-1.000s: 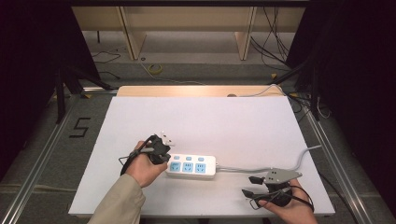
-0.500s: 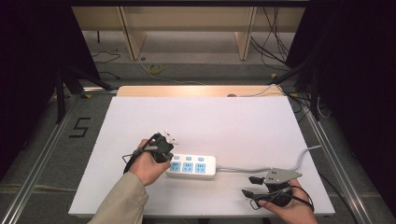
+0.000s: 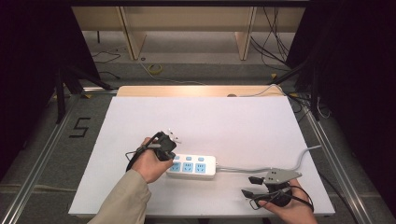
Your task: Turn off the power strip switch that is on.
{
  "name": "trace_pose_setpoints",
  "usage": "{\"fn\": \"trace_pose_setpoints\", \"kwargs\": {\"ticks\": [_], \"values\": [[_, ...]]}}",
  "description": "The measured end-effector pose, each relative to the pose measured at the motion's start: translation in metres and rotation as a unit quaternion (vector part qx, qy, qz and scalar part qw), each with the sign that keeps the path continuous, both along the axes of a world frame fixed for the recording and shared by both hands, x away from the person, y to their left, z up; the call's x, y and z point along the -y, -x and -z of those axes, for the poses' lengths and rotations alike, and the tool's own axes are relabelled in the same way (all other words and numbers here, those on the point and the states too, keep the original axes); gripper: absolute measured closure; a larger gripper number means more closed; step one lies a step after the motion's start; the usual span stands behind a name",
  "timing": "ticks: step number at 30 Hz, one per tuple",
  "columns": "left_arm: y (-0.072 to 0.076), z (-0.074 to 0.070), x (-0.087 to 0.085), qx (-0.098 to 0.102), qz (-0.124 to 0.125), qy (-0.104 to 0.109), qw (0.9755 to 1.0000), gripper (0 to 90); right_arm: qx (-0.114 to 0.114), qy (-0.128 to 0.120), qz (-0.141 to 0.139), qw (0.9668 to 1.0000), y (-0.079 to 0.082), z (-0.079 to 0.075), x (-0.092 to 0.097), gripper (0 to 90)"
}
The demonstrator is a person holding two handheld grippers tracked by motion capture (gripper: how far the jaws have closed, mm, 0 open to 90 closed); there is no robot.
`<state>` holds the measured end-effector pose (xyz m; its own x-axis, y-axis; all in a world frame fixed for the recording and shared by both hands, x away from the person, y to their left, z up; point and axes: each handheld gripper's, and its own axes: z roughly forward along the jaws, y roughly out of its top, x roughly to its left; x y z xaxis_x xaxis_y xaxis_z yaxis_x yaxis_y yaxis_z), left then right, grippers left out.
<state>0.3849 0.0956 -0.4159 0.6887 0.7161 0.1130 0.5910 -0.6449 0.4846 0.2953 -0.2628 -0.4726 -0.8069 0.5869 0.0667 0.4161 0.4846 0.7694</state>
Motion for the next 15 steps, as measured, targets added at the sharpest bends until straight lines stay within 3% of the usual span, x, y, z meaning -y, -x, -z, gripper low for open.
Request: {"fn": "trace_pose_setpoints", "kwargs": {"ticks": [15], "values": [[-0.012, 0.003, 0.009, -0.024, 0.013, -0.027, 0.9992, 89.7, -0.002, -0.002, 0.0, 1.0, -0.001, 0.0, 0.001, 44.9]]}}
